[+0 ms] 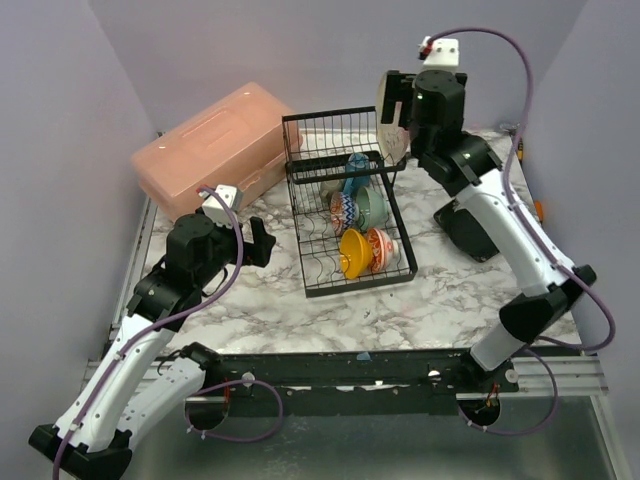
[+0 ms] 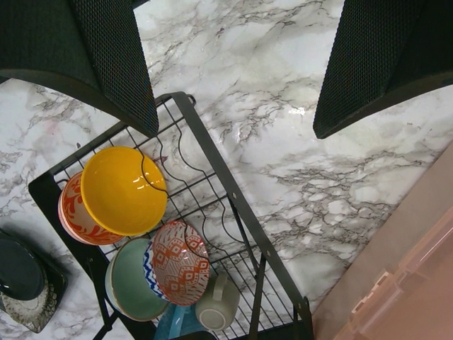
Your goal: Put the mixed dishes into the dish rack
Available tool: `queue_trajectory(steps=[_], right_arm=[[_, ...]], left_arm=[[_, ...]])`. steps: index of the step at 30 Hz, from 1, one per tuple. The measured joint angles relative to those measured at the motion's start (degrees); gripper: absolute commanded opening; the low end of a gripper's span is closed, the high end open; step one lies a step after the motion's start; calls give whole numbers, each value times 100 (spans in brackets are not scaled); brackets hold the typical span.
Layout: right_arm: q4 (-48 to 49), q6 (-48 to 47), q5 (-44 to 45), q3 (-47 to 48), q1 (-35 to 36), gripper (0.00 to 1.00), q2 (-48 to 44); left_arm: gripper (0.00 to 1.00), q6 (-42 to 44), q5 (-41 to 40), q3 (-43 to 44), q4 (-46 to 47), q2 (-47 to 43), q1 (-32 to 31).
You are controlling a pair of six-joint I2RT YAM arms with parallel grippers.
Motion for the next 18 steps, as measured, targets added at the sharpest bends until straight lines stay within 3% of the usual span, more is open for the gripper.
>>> queue_trajectory(steps=[6,13,18], right_arm=[[-17,284,39,-1049,-2,94,-1392],[188,544,699,-2957,-37,95,-3093],[326,737,966,-4120,-501,95,-3727]], left_arm=[[90,0,0,0,-2,20,0],[90,0,109,0,-2,22,0],[90,-2,205,0,-2,22,0]])
